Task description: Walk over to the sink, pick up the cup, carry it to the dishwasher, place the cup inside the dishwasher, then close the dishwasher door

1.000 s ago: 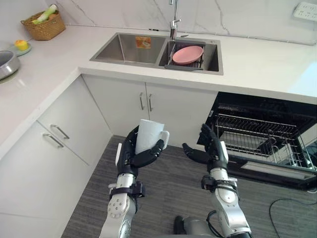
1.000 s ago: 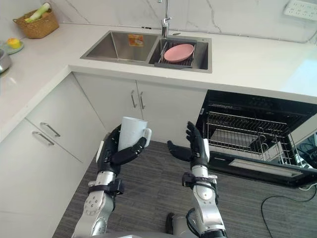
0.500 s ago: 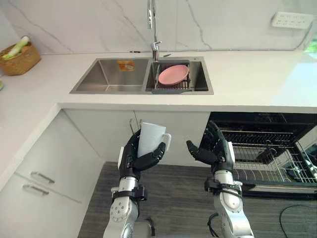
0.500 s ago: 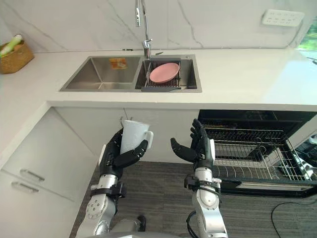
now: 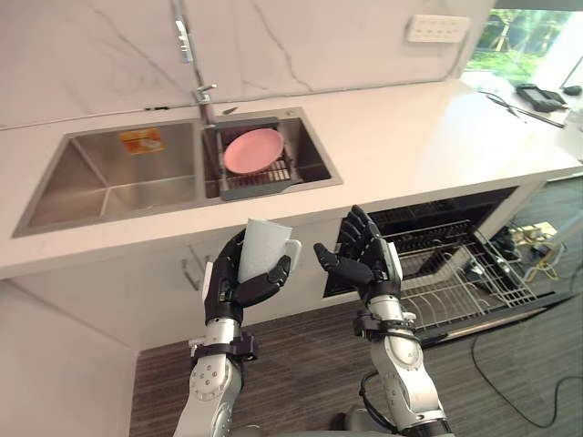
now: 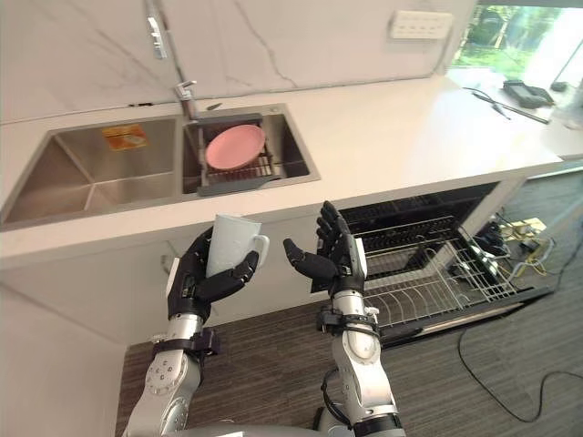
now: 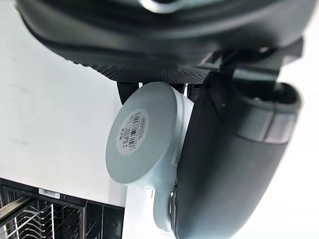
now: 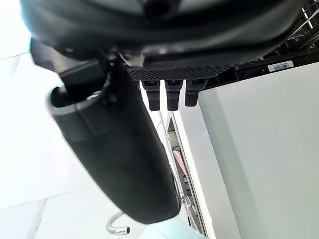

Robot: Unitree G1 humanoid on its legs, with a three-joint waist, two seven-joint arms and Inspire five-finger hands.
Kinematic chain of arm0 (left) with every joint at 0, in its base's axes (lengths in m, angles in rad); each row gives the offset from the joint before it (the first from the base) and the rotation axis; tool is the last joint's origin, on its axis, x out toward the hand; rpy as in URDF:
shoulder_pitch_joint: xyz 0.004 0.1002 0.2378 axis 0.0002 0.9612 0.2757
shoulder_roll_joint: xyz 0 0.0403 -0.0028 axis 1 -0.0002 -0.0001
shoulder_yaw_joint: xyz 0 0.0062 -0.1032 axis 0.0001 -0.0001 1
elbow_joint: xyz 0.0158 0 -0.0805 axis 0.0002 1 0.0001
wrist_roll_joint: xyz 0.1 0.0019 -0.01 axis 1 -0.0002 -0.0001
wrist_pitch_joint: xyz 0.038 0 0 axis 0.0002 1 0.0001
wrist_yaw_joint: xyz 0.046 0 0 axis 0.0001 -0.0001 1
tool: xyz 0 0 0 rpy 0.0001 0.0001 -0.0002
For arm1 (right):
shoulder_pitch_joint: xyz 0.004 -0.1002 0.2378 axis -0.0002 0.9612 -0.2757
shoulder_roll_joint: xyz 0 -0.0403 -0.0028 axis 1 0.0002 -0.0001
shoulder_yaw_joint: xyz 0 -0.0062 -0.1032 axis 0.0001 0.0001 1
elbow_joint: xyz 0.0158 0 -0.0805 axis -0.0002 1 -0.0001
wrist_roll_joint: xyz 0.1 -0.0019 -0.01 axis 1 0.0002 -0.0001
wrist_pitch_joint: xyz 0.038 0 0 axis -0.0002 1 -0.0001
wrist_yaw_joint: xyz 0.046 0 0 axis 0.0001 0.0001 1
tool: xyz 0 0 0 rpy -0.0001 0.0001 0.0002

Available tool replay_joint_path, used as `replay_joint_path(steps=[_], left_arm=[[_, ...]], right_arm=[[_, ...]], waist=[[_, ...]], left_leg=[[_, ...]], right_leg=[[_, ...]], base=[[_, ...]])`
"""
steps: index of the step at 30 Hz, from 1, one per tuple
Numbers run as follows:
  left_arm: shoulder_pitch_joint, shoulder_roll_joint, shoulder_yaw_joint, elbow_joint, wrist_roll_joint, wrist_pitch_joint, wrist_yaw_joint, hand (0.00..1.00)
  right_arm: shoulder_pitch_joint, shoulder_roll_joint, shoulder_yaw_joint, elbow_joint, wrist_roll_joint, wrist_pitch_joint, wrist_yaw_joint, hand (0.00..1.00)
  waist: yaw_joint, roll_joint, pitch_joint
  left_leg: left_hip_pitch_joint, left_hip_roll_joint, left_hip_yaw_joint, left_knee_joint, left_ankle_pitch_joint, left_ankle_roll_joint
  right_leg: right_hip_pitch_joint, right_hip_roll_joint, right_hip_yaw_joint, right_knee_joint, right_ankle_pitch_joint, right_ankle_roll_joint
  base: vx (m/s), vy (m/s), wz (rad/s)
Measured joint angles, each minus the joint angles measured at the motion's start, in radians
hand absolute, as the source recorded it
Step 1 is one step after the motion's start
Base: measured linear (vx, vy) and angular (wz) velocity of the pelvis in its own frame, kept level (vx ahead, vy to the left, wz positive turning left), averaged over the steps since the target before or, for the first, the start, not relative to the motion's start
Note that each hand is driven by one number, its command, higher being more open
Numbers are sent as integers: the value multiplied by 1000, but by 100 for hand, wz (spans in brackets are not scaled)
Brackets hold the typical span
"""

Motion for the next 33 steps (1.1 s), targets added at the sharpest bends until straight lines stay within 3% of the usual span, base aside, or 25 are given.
replay_joint_path(steps=[3, 6, 8, 11, 12, 13, 16, 19, 33], left_arm=[[-15, -13, 16, 1, 10, -4, 4, 30], [-21, -32, 55, 19, 9, -4, 15, 30], [-27, -44, 77, 34, 7, -4, 21, 30], [-44, -47, 79, 34, 8, -7, 26, 30], [-48, -47, 79, 33, 8, -7, 29, 30], [-59, -48, 78, 34, 9, -8, 36, 30], [-68, -25, 79, 42, 11, -8, 41, 30], [-71, -8, 80, 42, 26, -9, 41, 30], [-109, 1, 76, 70, 65, -9, 40, 30]], right_arm=[[20, -8, -7, -10, 32, 0, 0, 90], [26, -19, -6, -61, 55, 0, 4, 90], [27, -22, -8, -95, 77, -6, 7, 90], [28, -21, -13, -131, 81, -32, 7, 90], [29, -21, -13, -131, 84, -32, 7, 90], [35, -21, -13, -132, 99, -32, 9, 90], [91, 1, -9, -152, 118, -30, 20, 90], [96, 3, -9, -174, 143, -31, 40, 90], [151, -30, 12, -235, 237, -30, 136, 90]], waist=[[-1, 13, 0], [2, 35, 12], [12, 36, 14], [21, 35, 15], [20, 36, 14], [17, 47, 16], [4, 18, 5], [-6, 17, 4], [-23, 9, 0]], left_leg=[[2, 55, -2, 47, -8, -16], [-29, 85, -23, 209, 2, -26], [-66, 62, -103, 264, -8, -37], [-125, -3, -235, 149, -29, -40], [-124, -7, -250, 105, -16, -41], [-117, 2, -259, 9, 101, -38], [-61, -25, -214, -54, 117, -23], [-22, -52, -174, -123, 146, -5], [38, -55, -104, -195, 152, 1]], right_leg=[[68, 70, 4, -110, 32, -20], [133, 102, 49, -172, 53, -36], [154, 93, 85, -191, 58, -36], [155, 67, 143, -194, 63, -28], [156, 67, 153, -194, 64, -25], [167, 77, 168, -196, 64, -14], [189, 45, 211, -229, 72, 17], [189, 19, 246, -257, 87, 40], [211, 18, 312, -313, 114, 54]], base=[[149, -113, -22], [157, -70, -41], [121, 27, -51], [105, 120, -56], [78, 158, -51], [80, 169, -47], [64, 161, -35], [26, 116, -29], [16, 18, -15]])
